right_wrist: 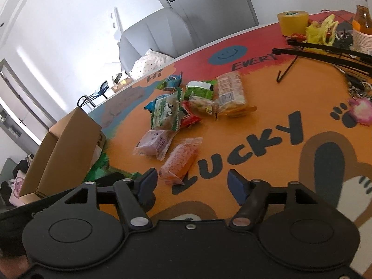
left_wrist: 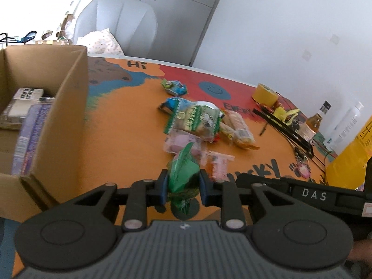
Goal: Organize snacks
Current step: 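Grasp the green bag with the left gripper while the right grasps the pink-orange candy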
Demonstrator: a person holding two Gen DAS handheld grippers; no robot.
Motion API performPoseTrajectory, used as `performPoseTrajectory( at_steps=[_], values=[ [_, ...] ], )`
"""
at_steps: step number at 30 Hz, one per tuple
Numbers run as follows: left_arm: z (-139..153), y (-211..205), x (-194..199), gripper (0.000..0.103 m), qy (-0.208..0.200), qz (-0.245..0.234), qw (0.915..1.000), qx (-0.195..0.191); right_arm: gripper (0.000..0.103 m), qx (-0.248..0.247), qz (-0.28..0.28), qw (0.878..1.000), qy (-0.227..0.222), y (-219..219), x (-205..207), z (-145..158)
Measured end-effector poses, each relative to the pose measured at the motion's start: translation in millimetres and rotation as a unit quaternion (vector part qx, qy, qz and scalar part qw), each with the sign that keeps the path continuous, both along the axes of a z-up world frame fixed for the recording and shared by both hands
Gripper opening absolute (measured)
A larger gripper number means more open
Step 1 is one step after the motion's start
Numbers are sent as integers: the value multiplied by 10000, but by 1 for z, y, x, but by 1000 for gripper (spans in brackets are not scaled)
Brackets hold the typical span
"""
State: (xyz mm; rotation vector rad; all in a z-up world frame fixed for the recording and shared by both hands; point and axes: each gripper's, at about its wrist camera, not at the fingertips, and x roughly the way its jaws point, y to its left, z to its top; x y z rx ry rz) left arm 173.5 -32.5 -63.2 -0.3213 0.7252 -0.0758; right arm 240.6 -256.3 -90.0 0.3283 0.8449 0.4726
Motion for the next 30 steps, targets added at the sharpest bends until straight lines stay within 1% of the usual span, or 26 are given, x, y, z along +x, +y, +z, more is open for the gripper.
performPoseTrajectory(
  at_steps=[7,13,15,17,18,19,26,27,28,30],
  values=[
    [1,12,1,26,-22,107,9999,-95,77,-106,78,9999,-64,18,11,0],
    [-3,23,6,26,51,169,9997,-150,76,-506,120,9985,-168,38,20,-5],
    [-4,23,8,26,66,146,9998,-131,69,-701,117,9970,-306,42,19,-6],
    [-6,22,10,26,85,117,9998,-137,50,-896,110,9951,-404,44,18,-6],
    [-6,21,10,26,97,111,9998,-126,44,-960,114,9944,-417,42,17,-6],
    [-7,20,10,26,102,106,9998,-119,31,-1000,110,9940,-425,40,17,-6],
    [-9,17,12,26,117,115,9999,-34,29,-895,48,9953,-373,22,11,-4],
    [-8,16,12,26,105,116,9999,-18,28,-870,37,9955,-379,20,10,-3],
    [-7,16,12,26,86,116,9999,1,24,-869,15,9954,-407,20,9,-2],
    [-4,17,11,26,47,121,9999,31,22,-826,-1,9957,-429,18,8,0]
  ],
)
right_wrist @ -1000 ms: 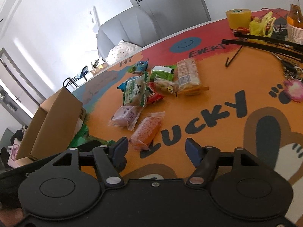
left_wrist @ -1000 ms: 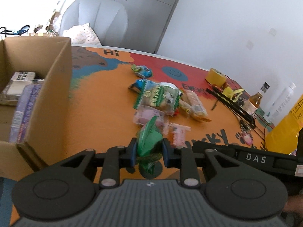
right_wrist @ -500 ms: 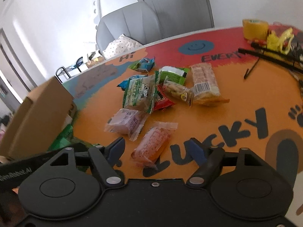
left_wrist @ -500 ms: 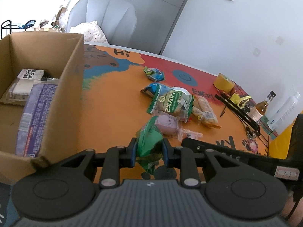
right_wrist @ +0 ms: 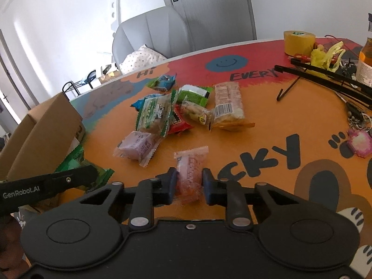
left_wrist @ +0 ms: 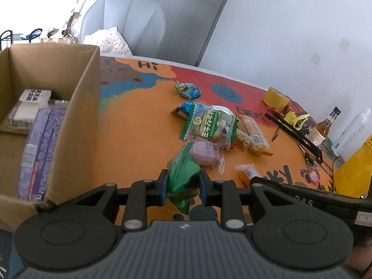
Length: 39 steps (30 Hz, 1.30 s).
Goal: Organize snacks
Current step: 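Grasp the green bag with the left gripper while the right grasps the pink-orange candy, then carry the green bag and pink-orange candy with both grippers over the box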
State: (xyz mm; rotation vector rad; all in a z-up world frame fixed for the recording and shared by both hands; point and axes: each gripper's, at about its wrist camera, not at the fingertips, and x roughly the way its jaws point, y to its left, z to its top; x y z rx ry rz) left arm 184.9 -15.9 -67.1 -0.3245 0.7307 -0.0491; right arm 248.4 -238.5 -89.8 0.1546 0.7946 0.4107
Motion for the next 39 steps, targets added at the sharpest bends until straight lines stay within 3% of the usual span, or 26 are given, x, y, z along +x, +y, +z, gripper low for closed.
performPoseTrajectory(
  at_steps=[7,14,24,27,29,30,31,34,36,37,38,39],
  values=[
    [10,1,-4,26,-103,16,9999,59,14,133,27,9998,-108,-2,-5,9],
    [21,3,-9,26,-244,76,9996,86,14,263,64,9993,-273,-5,-11,21],
    [23,11,-14,26,-273,95,9996,72,14,-17,127,9997,-197,5,-13,13],
    [22,9,-13,26,-239,65,9997,79,26,-112,160,9998,-100,8,-13,11],
    [21,8,-13,26,-222,51,9997,65,50,-185,151,9997,-74,10,-13,8],
    [21,7,-12,26,-217,45,9997,64,55,-226,157,9996,-63,11,-12,6],
    [20,7,-12,26,-214,40,9997,64,59,-257,152,9995,-46,12,-12,4],
    [19,7,-12,26,-197,48,9998,50,60,-362,143,9992,13,15,-8,-4],
    [18,7,-12,26,-184,50,9998,61,49,-476,144,9987,-114,18,-9,-5],
    [18,7,-12,26,-182,51,9998,67,28,-540,151,9983,-151,18,-8,-5],
    [18,7,-12,26,-184,50,9998,68,21,-506,184,9985,-112,18,-7,-5],
    [18,6,-11,26,-187,48,9998,69,20,-467,169,9987,-74,16,-6,-3]
  ],
)
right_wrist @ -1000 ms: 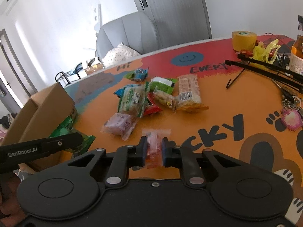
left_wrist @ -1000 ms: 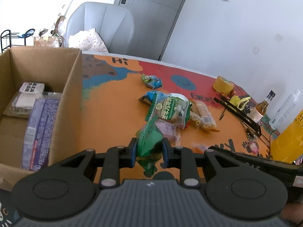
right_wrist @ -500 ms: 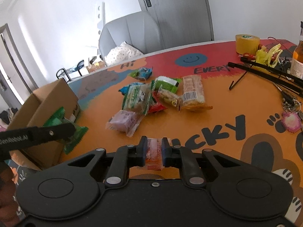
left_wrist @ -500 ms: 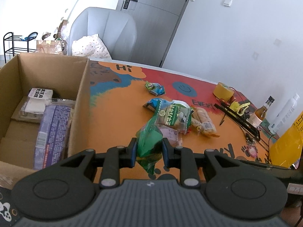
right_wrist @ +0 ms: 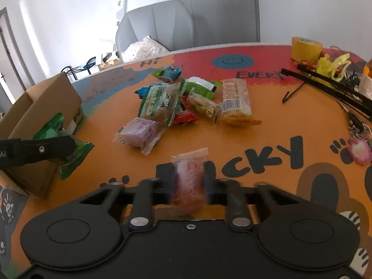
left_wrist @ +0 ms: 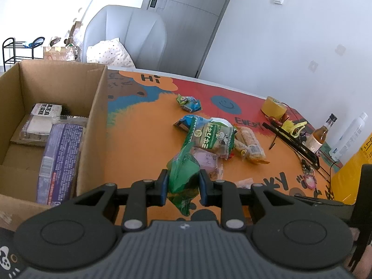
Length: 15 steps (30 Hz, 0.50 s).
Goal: Organize snacks
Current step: 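Carry the green bag and pink-orange candy with both grippers over the box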
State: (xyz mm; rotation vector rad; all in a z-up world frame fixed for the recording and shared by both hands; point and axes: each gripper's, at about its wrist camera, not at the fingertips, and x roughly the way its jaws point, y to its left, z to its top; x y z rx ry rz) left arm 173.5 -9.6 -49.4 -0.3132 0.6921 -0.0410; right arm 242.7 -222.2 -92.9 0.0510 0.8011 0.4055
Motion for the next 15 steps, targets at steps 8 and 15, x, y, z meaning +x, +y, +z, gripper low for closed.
performPoseTrajectory(
  at_steps=[8,15],
  values=[
    [9,-1,-1,26,-114,-27,9999,61,15,128,-13,9995,-292,-6,-8,22],
    [27,2,-5,26,-309,-8,9994,126,15,284,84,9981,-545,-3,-12,46]
  ],
)
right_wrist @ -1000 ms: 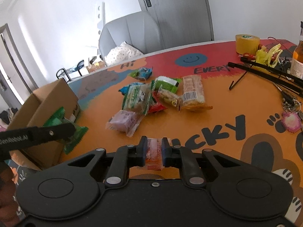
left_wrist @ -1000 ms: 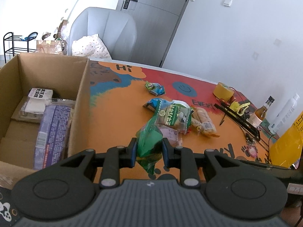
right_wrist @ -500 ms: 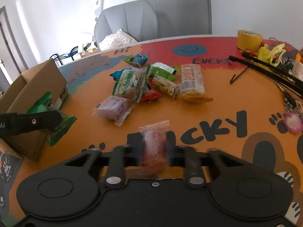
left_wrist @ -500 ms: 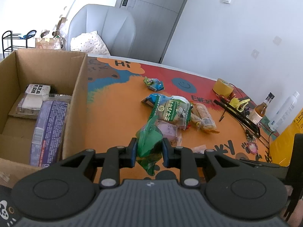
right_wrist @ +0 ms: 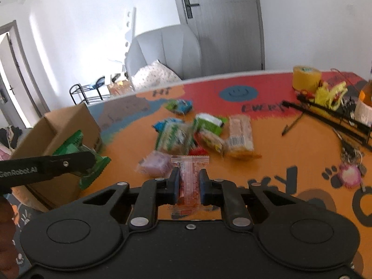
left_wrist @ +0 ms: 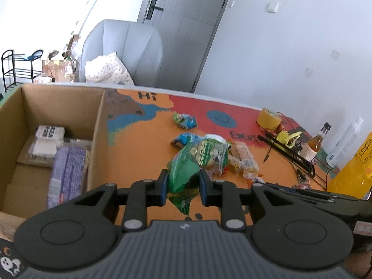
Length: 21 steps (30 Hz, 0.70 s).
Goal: Organize snacks
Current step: 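Carry the green bag and pink-orange candy with both grippers over the box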
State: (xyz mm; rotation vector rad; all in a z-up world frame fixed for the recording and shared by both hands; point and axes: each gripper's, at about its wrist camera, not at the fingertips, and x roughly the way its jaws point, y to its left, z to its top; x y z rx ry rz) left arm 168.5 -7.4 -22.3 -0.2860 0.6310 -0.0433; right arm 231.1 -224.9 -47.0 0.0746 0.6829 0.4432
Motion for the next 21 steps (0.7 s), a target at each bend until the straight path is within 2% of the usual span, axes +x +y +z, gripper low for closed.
performPoseTrajectory(
  at_steps=[21],
  values=[
    [38,51,-22,26,-364,533,9976,238,15,261,628,9959,-592,60,-4,52]
  ],
)
